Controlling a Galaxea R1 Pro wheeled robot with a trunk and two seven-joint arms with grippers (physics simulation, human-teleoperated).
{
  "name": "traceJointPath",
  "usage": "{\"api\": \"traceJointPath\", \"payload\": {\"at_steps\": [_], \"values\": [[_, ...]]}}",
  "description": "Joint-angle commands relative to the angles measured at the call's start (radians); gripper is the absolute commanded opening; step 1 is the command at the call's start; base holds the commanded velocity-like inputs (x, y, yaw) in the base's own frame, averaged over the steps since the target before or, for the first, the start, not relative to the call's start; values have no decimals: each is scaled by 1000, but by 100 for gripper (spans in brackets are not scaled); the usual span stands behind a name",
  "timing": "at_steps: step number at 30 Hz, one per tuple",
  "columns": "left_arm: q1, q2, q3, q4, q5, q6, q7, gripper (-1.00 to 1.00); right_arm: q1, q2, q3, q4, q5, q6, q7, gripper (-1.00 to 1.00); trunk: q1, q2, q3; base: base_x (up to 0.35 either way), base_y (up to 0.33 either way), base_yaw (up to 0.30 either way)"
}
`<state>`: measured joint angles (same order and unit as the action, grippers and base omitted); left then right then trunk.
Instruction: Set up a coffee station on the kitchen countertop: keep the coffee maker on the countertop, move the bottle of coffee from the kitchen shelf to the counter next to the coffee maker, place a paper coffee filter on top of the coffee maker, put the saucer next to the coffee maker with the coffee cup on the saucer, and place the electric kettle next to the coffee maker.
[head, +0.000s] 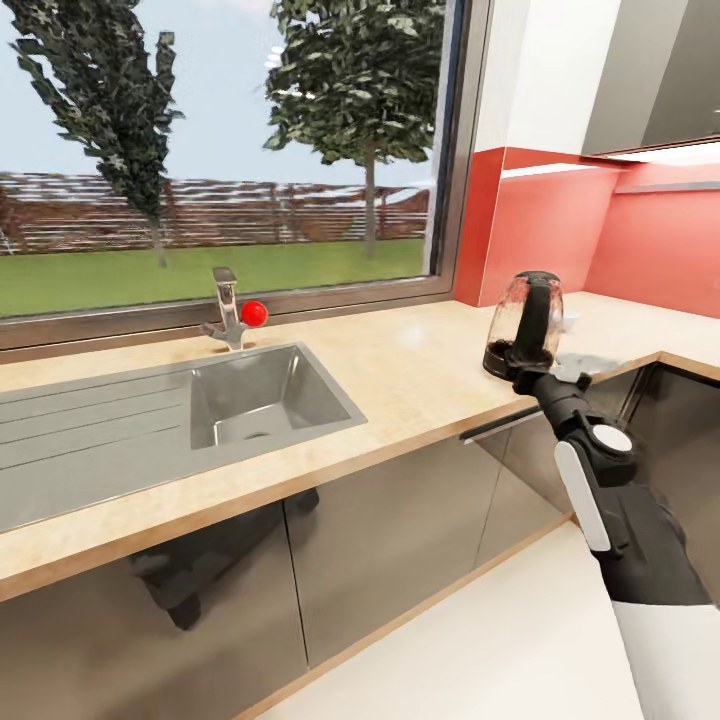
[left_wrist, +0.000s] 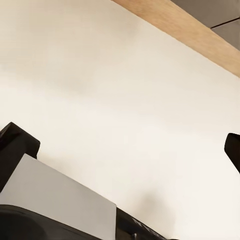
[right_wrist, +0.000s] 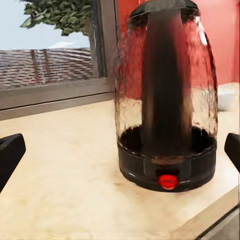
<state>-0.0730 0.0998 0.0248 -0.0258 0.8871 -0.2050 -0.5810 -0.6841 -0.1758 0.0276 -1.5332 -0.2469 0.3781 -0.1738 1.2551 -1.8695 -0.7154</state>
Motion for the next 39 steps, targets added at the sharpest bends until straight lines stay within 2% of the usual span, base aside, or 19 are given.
{"api": "traceJointPath", "payload": {"at_steps": [1, 6, 10, 39], "values": [[-1, 0, 3, 1, -2, -4, -4, 100, -4, -1, 13, -1, -9, 6, -25, 100, 0, 0, -1, 0, 0, 0], [-1, 0, 3, 1, -2, -4, -3, 100, -37, 0, 38, 4, -10, 19, -68, 100, 0, 0, -1, 36, -63, 0], [-1, 0, 2, 1, -2, -4, -3, 100, -44, 1, 45, 6, -10, 21, -76, 100, 0, 0, -1, 56, -73, 0], [-1, 0, 2, 1, -2, -4, 0, 100, -48, 1, 51, 22, -11, 21, -81, 100, 0, 0, -1, 61, -75, 0]]}}
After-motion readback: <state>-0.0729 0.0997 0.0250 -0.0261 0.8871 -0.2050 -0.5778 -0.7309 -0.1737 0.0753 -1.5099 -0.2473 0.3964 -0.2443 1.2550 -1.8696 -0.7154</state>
